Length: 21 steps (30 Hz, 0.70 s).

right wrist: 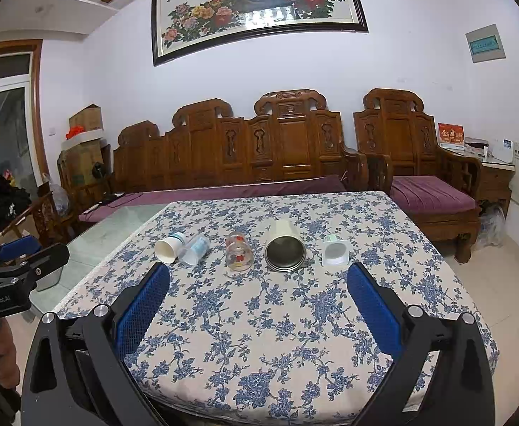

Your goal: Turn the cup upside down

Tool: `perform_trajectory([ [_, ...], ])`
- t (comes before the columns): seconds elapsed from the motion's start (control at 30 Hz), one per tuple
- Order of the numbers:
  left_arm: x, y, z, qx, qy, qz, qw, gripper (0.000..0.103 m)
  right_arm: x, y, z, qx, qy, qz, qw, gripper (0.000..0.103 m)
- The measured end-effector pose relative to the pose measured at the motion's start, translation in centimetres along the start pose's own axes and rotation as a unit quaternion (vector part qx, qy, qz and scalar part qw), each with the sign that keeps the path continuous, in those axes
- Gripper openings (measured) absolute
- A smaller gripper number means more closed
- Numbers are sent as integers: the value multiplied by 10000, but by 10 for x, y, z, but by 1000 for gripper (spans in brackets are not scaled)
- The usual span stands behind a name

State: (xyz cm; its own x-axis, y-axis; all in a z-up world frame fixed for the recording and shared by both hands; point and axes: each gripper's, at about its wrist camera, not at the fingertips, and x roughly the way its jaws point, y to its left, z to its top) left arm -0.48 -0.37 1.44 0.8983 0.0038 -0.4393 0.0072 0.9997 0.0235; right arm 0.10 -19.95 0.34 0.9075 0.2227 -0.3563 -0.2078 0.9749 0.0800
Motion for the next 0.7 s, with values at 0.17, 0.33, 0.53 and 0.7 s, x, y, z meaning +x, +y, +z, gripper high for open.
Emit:
perform_trajectory([
  [0.17, 0, -1, 1, 3, -2, 10, 10000, 95, 0, 0, 0, 3, 4, 3, 10000, 101],
  [0.33, 0, -1, 1, 3, -4, 3, 10000, 95, 0, 0, 0, 5, 3, 6, 10000, 101],
  [0.53, 1, -1, 2, 19, 32, 2, 10000, 95, 0, 1, 0, -1, 18, 2, 10000, 101],
  [0.7, 14, -2, 3, 51, 176, -14, 9998, 95, 12, 0, -1, 32, 95, -13, 9999, 101],
])
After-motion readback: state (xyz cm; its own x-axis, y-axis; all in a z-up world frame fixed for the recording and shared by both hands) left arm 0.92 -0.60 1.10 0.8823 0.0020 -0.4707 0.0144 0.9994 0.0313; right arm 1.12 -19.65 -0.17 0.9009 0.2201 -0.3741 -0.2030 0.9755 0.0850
